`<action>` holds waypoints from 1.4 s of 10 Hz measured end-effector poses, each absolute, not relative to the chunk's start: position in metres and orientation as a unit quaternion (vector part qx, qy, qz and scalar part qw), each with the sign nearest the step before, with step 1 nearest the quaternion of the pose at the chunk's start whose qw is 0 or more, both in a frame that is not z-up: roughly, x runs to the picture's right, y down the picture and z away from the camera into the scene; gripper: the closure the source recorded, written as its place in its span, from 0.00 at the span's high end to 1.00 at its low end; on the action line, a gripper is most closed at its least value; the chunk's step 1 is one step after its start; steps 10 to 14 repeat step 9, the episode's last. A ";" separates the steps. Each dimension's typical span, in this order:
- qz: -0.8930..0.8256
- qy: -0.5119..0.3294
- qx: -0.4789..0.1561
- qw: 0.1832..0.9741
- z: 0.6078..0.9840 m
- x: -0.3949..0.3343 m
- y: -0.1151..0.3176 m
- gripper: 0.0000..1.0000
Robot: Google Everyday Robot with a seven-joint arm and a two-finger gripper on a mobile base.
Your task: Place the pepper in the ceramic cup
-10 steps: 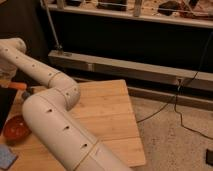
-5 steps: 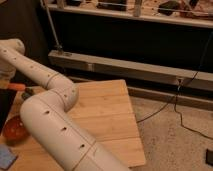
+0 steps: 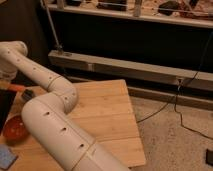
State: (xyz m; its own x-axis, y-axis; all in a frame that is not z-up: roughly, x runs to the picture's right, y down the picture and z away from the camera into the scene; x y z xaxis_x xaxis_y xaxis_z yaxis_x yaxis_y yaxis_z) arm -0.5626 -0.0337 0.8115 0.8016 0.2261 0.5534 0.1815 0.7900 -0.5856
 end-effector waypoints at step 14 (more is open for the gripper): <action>0.005 -0.304 -0.342 0.889 0.832 -0.555 -0.012 0.36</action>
